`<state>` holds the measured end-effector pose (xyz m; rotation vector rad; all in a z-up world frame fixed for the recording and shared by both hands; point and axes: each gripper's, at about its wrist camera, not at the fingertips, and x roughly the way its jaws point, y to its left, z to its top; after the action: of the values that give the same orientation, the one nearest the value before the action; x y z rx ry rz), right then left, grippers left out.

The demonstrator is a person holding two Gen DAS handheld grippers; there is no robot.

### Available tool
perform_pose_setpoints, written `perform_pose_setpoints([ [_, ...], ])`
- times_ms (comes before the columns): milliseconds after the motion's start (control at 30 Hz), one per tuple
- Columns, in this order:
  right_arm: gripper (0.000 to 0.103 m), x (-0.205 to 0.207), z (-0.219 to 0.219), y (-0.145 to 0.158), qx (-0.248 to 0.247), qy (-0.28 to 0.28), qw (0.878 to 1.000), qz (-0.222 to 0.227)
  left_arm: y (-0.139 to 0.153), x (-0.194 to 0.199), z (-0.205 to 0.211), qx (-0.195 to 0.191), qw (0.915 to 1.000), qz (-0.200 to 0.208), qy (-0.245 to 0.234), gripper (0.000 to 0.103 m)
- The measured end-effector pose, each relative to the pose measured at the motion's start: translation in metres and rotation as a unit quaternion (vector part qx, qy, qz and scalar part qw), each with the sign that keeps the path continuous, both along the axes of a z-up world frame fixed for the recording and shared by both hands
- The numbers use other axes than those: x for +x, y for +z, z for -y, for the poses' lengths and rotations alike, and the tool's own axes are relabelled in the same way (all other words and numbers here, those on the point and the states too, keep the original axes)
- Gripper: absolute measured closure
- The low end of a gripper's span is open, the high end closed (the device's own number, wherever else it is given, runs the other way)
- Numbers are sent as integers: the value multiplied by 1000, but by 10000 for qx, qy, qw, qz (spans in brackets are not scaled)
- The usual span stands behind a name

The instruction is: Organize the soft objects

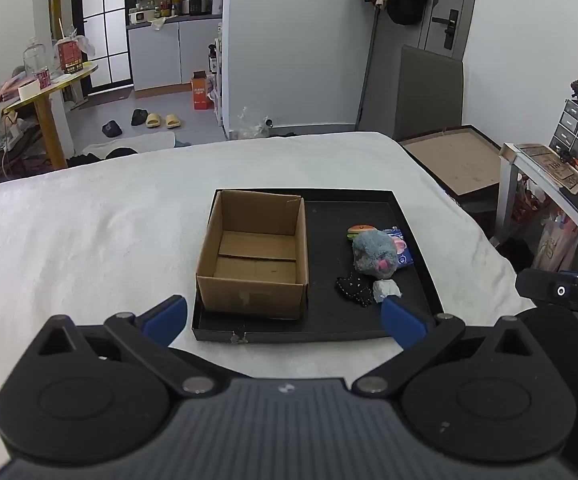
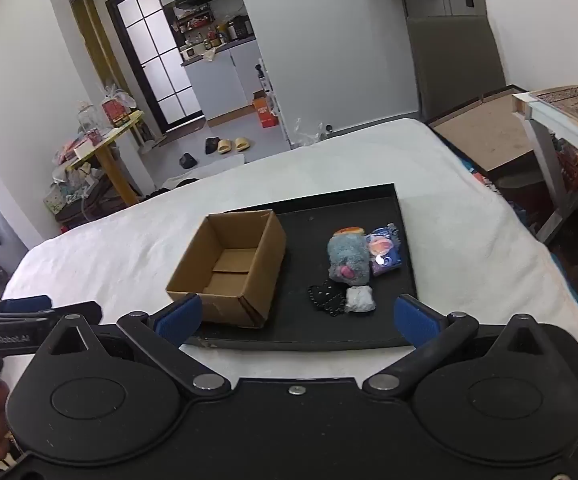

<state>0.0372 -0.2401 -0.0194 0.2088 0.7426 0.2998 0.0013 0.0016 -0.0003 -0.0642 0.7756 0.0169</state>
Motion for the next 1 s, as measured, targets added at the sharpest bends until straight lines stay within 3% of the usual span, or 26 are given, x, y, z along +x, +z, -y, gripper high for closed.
perform_pose_setpoints([
  [33, 0, 0, 0, 0, -12, 27, 10000, 16, 2, -2, 8, 168, 9998, 41, -67, 0],
  [1000, 0, -5, -12, 10, -285, -29, 9996, 70, 16, -12, 8, 44, 9998, 125, -165, 0],
])
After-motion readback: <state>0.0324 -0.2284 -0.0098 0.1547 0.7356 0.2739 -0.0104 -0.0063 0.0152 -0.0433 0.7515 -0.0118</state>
